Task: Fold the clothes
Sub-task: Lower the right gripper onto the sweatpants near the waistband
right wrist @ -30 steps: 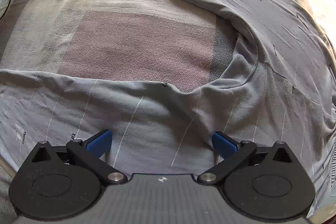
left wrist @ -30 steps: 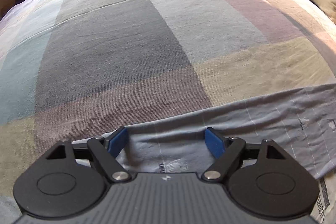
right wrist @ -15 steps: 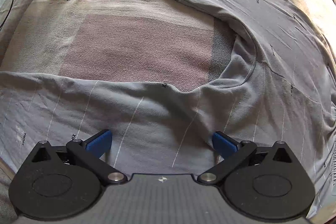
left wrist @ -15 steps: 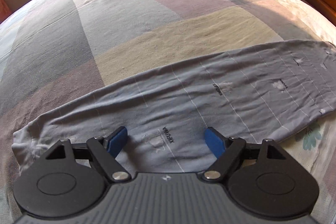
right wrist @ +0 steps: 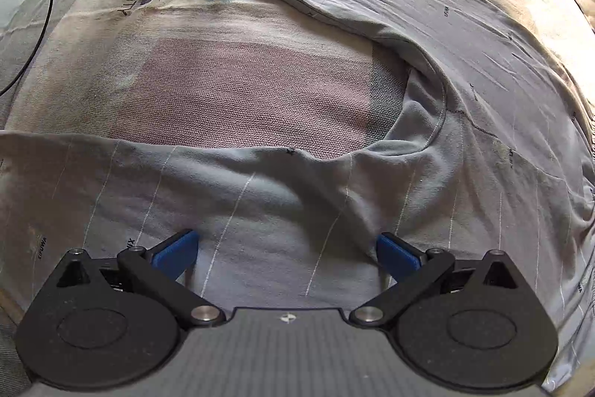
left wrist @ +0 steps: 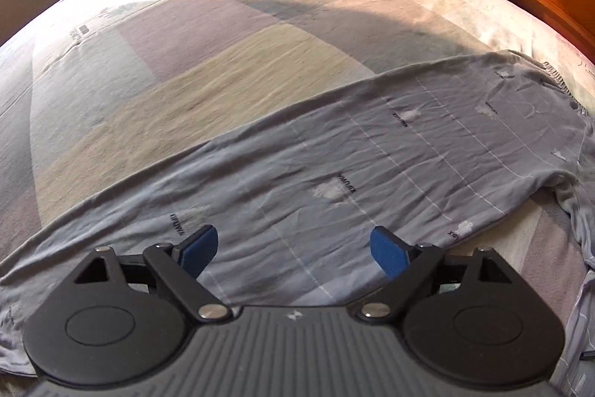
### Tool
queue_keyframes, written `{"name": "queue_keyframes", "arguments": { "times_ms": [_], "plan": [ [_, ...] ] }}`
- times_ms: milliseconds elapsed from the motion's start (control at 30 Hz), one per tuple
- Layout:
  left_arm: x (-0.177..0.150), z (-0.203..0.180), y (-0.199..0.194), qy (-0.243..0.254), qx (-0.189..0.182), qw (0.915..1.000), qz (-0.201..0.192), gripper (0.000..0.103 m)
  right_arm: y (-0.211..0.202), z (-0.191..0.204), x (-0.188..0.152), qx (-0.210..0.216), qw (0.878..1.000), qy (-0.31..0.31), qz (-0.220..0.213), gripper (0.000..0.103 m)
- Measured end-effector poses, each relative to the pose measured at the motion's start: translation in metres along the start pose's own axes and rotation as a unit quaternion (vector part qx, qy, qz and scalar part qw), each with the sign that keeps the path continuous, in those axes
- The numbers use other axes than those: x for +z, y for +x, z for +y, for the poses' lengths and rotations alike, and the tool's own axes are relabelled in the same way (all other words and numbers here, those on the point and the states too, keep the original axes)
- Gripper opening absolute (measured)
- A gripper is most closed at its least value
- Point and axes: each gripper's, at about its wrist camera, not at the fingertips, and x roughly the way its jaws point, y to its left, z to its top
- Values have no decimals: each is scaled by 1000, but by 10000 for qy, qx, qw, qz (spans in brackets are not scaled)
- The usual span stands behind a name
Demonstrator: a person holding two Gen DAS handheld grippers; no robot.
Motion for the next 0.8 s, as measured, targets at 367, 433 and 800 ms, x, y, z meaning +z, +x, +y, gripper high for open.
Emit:
{"name": "queue_keyframes", "arguments": {
  "times_ms": [367, 433, 800],
  "plan": [
    [8, -26, -13, 330, 131, 9987, 368, 89, -26, -8, 2, 144, 9970, 599, -474, 103],
    [25, -39, -8, 314, 66, 9991, 262, 89, -36, -27, 9, -13, 9937, 777, -804, 103],
    [59, -94, 19, -71, -39, 9995, 308, 89, 32, -79, 79, 840, 9744, 1680, -1234, 103]
  ]
}}
